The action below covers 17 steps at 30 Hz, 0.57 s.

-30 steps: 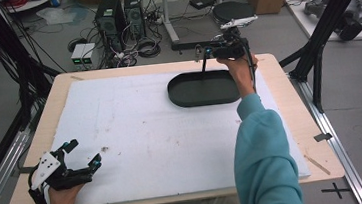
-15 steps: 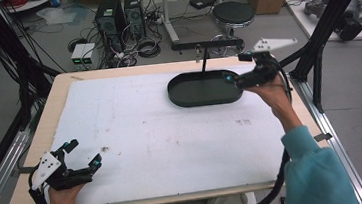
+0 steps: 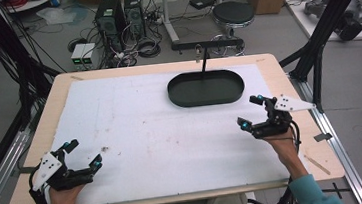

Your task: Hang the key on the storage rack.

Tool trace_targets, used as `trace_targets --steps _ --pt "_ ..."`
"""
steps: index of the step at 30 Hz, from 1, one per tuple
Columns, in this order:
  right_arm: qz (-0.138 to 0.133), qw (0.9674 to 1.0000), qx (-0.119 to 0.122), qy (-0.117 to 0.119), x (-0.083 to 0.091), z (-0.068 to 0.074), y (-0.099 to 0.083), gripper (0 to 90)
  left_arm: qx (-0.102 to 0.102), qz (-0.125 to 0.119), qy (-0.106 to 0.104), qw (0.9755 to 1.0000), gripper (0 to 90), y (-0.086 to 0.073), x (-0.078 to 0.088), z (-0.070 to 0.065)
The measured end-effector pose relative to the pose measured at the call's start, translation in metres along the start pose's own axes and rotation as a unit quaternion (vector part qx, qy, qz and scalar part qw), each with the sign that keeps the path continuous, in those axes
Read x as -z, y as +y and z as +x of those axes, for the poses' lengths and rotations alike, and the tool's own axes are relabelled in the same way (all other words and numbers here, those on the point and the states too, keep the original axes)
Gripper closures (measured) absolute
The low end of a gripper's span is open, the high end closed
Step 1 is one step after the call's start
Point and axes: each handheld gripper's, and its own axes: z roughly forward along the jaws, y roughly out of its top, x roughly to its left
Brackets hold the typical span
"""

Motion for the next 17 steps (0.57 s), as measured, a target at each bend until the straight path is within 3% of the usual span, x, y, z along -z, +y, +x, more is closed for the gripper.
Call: trace_targets --steps 3,11,17 --pt "-0.006 0.9999 -0.008 -0.005 0.003 0.001 -0.021 0.4 0.000 -0.001 -0.001 1.0000 1.7 0.000 0.000 0.000" --pt "-0.015 0.9998 -0.009 -0.004 0.010 0.004 -0.053 0.4 0.001 -0.002 -0.002 1.0000 1.7 0.000 0.000 0.000" --pt "-0.032 0.9993 -0.008 -0.018 0.015 0.008 -0.058 0.5 -0.003 -0.003 -0.002 1.0000 1.7 0.000 0.001 0.000"
